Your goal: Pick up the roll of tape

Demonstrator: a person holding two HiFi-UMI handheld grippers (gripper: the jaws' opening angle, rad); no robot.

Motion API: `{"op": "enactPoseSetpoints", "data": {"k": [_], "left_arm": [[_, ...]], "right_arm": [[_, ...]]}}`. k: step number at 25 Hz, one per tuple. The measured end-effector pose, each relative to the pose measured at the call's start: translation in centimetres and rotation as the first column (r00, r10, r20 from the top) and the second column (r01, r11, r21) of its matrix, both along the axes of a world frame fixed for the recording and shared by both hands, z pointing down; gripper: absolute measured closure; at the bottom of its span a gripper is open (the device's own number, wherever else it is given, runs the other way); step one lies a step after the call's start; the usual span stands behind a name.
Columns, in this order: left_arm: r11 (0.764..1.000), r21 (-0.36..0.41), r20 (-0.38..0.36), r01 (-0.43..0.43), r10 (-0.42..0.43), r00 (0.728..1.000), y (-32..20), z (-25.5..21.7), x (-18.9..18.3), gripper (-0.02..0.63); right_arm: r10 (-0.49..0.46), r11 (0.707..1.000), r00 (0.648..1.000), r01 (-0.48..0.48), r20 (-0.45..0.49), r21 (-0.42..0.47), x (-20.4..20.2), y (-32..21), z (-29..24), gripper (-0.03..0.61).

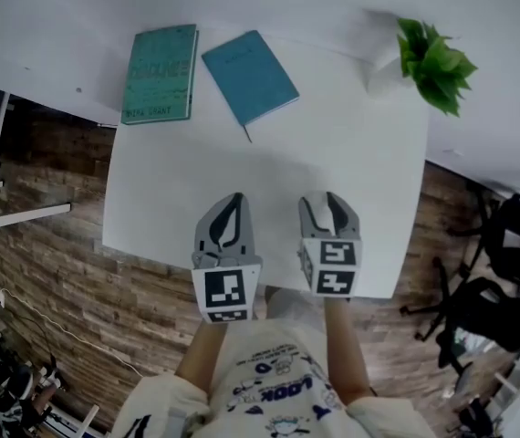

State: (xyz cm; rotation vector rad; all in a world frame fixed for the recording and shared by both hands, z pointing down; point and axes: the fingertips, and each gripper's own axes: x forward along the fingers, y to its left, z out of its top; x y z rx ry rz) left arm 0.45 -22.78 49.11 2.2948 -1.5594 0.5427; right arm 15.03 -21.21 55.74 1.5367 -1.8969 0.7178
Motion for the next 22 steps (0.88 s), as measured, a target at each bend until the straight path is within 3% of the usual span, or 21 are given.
{"op": "enactPoseSetpoints", "data": {"k": [9,22], "left_arm": [[0.988,0.155,-0.043,-0.008,0.015,0.999,-1.5,-7.2,0.6,0.612],[0.942,0.335,-0.039,-0.003,0.017,0.999,-2.1,-14.9,0.4,0.612]], "right_arm": [[0.048,0.975,0.999,-0.043,-0.019,0.218,1.8,-0.6,-8.1,0.383],[0.106,0.898,0.994,-0.091,-0.010,0.431,4.0,-0.4,-16.8,0.383]]}}
